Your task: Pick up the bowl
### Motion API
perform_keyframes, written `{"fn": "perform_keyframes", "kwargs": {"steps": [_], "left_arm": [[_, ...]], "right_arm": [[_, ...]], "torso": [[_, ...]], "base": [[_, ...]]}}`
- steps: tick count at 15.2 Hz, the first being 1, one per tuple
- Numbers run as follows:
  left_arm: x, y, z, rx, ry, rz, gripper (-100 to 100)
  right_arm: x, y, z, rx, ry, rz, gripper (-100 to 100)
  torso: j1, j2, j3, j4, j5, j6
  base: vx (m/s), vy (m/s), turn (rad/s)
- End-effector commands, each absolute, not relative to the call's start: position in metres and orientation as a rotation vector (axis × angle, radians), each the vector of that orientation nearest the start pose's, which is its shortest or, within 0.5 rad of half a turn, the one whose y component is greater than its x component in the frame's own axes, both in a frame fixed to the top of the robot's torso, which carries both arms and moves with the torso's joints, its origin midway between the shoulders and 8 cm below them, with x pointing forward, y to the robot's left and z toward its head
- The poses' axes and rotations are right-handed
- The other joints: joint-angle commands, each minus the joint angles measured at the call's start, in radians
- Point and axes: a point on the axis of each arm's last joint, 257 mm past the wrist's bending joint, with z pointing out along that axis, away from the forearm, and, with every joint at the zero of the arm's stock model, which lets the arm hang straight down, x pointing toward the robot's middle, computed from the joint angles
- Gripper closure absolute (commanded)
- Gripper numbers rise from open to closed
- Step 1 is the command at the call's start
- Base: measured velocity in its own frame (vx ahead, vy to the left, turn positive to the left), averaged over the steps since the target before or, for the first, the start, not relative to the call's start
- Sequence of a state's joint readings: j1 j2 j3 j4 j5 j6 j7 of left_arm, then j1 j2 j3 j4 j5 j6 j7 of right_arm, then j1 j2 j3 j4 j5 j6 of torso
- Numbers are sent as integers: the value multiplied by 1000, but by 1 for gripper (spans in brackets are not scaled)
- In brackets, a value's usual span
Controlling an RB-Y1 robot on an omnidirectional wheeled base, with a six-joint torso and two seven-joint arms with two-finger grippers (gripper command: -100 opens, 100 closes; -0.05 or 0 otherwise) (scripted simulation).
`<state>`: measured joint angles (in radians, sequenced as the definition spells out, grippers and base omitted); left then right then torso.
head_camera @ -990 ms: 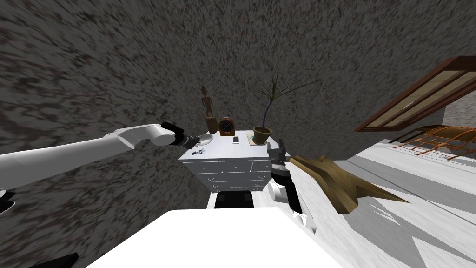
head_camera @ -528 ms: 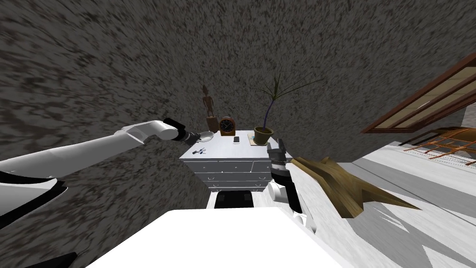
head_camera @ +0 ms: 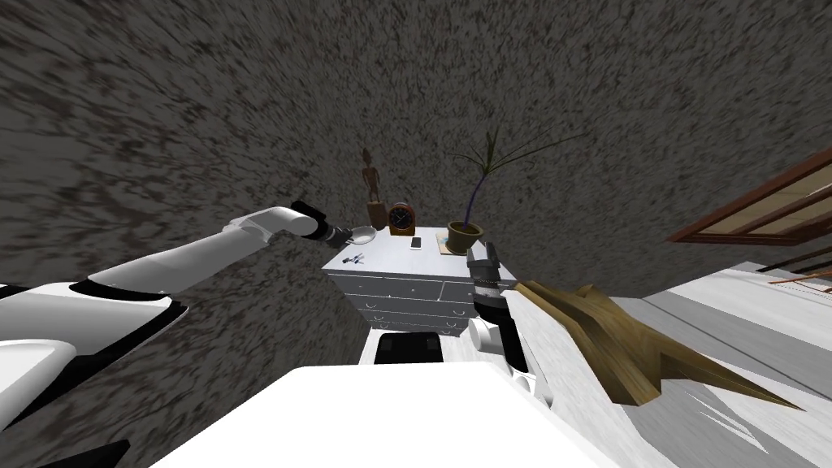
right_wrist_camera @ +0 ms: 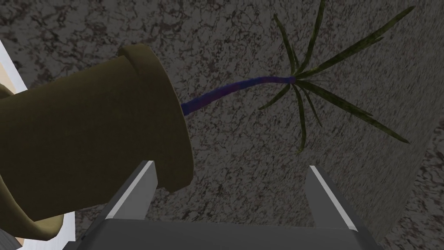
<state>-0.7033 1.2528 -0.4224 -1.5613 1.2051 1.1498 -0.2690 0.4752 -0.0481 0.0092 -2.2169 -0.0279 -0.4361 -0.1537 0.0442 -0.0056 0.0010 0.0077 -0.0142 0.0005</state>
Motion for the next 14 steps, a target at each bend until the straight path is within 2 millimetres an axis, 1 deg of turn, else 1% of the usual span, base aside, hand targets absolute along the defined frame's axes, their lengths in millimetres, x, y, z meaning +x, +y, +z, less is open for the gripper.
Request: {"fn": "perform_keyframes", "kwargs": {"steps": [1,2,3,4,5,6,7,8,9,10,11,12,14], "left_arm": [[548,380,-107,-1104,2272,-471,100],[554,376,-103,-1096,2279,-484,100],[555,378,-107,-1098,2285,-482,100],[555,378,-107,-1092,2288,-478,100],[561,372,-104,-1087,2299,-497,100],[562,375,-109,-1085,2307,-490,100],[562,375,-109,-1080,2309,-488,100],[567,369,-107,-1073,2325,-505,100],[567,370,-112,-1070,2334,-501,100],[567,370,-112,-1067,2335,-500,100],[571,363,-111,-1059,2356,-520,100],[571,364,-116,-1056,2365,-517,100],[570,365,-114,-1060,2358,-515,100]], "right_arm": [[368,-277,-9,794,662,1451,0],[369,-277,-9,794,662,1451,0],[368,-277,-9,794,662,1451,0],[368,-277,-9,794,662,1451,0],[368,-277,-9,794,662,1451,0],[368,-277,-9,794,662,1451,0],[368,-277,-9,794,662,1451,0],[368,-277,-9,794,662,1451,0],[368,-277,-9,794,662,1451,0],[368,-277,-9,794,662,1451,0],[368,-277,-9,794,662,1451,0],[368,-277,-9,794,662,1451,0],[368,-277,-9,794,662,1451,0]], "torso": [[0,0,0,0,0,0],[0,0,0,0,0,0],[1,0,0,0,0,0],[1,0,0,0,0,0],[2,0,0,0,0,0],[2,1,1,1,0,0],[2,1,1,1,0,0],[2,1,1,1,0,0],[2,1,1,1,0,0],[1,1,1,1,0,0],[1,1,1,1,0,0],[1,2,2,2,0,0],[1,2,2,2,0,1]], "base": [[-17,-39,16],[-24,-36,95],[-28,-38,101],[-20,-27,32],[-32,-31,97],[-33,-36,96],[-22,-28,33],[-32,-28,75],[-32,-34,86],[-21,-32,47],[-33,-37,95],[-39,-39,96],[-18,-23,28]]}}
